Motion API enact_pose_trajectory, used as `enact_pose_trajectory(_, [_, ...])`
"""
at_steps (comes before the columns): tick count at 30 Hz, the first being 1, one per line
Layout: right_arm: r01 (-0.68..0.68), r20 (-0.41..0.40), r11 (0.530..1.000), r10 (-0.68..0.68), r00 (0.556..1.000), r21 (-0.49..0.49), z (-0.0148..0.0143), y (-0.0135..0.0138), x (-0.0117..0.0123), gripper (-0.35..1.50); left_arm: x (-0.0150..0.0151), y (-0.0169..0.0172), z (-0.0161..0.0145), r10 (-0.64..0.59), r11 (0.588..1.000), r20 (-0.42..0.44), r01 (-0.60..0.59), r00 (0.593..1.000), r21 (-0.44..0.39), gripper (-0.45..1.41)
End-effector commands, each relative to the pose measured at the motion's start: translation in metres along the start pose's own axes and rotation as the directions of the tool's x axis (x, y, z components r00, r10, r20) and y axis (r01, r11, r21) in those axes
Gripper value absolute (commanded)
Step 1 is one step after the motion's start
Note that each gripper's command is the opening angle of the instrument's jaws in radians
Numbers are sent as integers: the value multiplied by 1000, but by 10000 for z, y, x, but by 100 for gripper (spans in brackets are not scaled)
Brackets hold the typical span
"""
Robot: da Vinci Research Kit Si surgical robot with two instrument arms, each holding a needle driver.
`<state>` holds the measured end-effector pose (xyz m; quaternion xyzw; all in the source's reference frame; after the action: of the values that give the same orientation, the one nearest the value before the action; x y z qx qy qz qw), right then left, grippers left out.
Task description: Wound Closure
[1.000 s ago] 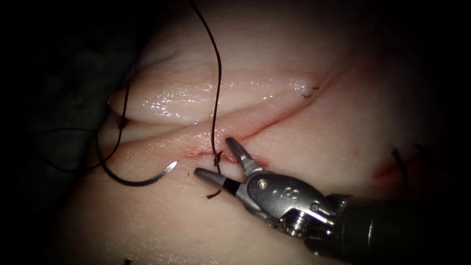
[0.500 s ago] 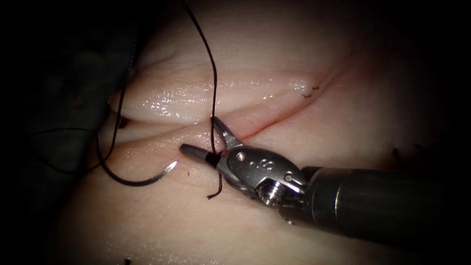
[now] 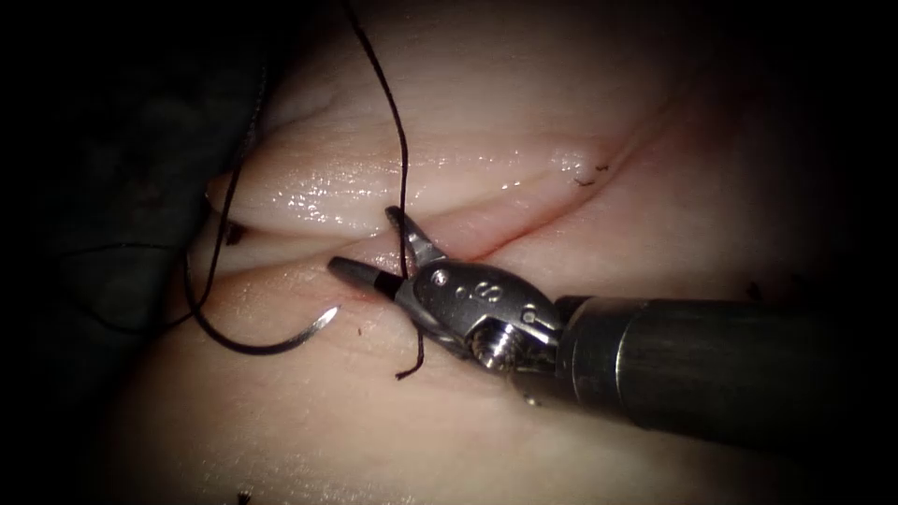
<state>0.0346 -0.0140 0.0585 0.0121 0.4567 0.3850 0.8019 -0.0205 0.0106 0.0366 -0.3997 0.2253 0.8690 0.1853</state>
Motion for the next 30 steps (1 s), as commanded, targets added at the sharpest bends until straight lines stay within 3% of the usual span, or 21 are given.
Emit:
enact_pose_trajectory(1, [0,0,1000,0,1000,2,8,-3,-3,110,1,4,6,-1,1000,-2,1,1000,-2,-45])
enact_pose_trajectory(17, [9,18,1000,-9,1000,10,17,-8,-8,115,24,15,-1,-3,1000,-30,3,1000,-1,-45])
enact_pose_trajectory(30, [7,21,1000,-7,1000,13,23,-7,-6,106,33,20,-5,2,1000,-37,-2,999,0,-45])
